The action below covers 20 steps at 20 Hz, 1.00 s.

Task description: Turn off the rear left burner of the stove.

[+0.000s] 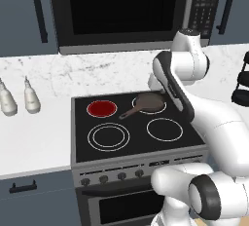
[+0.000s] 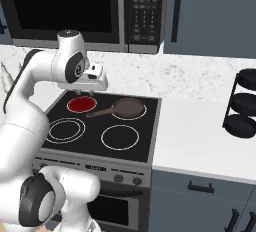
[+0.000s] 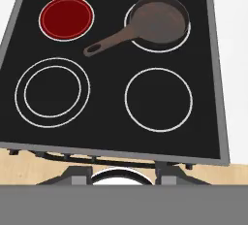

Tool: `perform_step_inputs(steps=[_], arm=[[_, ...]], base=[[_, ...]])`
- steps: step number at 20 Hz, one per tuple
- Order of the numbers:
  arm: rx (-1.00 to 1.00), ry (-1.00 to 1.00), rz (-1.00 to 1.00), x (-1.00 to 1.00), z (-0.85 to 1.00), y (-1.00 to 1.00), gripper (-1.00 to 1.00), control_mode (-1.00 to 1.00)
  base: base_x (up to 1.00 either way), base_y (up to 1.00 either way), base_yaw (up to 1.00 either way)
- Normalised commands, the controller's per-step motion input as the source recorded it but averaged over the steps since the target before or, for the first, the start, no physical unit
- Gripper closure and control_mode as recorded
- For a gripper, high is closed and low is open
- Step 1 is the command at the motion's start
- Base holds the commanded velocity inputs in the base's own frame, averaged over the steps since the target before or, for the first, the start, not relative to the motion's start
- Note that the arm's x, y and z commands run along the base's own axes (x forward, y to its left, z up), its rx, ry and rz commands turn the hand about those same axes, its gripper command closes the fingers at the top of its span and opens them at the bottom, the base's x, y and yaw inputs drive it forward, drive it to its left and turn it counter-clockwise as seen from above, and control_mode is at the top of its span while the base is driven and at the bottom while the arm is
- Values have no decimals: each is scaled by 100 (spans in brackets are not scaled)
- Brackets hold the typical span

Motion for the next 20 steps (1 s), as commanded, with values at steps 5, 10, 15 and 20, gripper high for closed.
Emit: perform_step_inputs(steps=[5, 10, 15, 20], arm=[[-1, 2, 0, -12, 0, 2, -100, -100], [-31, 0, 12, -51, -21, 71, -100, -100], [-57, 0, 28, -71, -55, 100, -100, -100], [-58, 1, 32, -74, -63, 100, -100, -100]], base=[[0, 0, 0], [0, 0, 0], [0, 0, 0], [0, 0, 0]])
